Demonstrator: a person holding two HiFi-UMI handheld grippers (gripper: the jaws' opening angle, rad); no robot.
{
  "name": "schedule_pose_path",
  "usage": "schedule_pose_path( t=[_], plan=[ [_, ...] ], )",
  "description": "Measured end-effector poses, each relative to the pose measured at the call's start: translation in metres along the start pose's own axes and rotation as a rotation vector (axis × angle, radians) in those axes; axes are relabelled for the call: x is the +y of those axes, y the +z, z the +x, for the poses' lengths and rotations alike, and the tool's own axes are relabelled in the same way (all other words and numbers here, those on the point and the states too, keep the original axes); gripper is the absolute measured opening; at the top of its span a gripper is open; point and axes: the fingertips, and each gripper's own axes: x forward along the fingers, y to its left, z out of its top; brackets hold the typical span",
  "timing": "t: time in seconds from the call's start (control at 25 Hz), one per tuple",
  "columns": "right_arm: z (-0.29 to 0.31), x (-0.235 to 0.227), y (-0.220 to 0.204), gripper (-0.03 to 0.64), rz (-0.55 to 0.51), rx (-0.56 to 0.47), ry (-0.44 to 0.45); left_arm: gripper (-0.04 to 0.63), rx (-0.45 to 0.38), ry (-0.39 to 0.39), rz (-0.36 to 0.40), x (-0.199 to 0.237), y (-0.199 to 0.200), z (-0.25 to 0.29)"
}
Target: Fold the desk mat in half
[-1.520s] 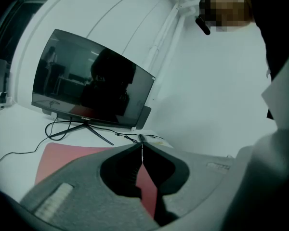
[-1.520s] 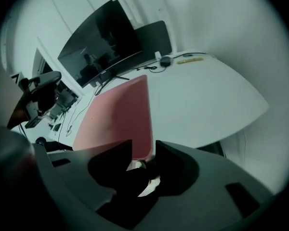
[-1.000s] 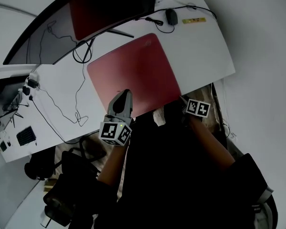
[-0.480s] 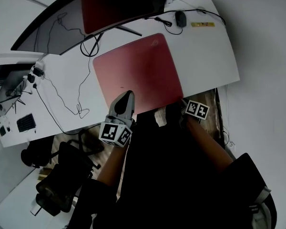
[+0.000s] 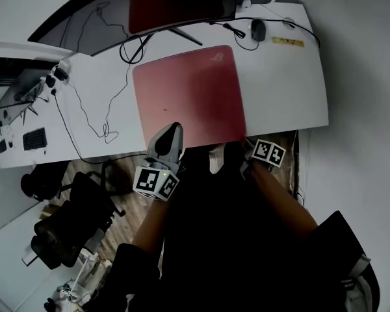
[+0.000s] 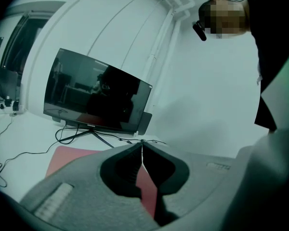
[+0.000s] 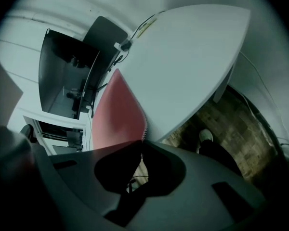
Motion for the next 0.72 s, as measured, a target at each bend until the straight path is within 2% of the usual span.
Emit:
schedule_pose_path(
  t=[0.2,0.32,0.48,0.56,0.72],
  plan=[
    [-0.004,0.018,-0.001,0.012,-0.123,0.005,0.045,0.023,-0.042,0.043,-0.004,0.016,0.002,-0.022],
    [-0.011,0.041,-0.003,0.012,-0.182,-0.039,0.098,0.023,-0.056,0.047,-0.004,0.031,0.004,-0.035],
    [-0.019,0.065,-0.003,0.011,-0.27,-0.12,0.077,0.023,-0.078,0.017,-0.007,0.055,0.014,-0.052],
    [-0.021,0.082,-0.008,0.011,-0.321,-0.142,0.083,0.023,-0.094,0.012,0.006,0.074,0.021,-0.065],
    [-0.014,0.126,-0.025,0.011,-0.45,-0.143,0.107,0.023,-0.111,0.051,0.002,0.129,0.027,-0.097]
  ],
)
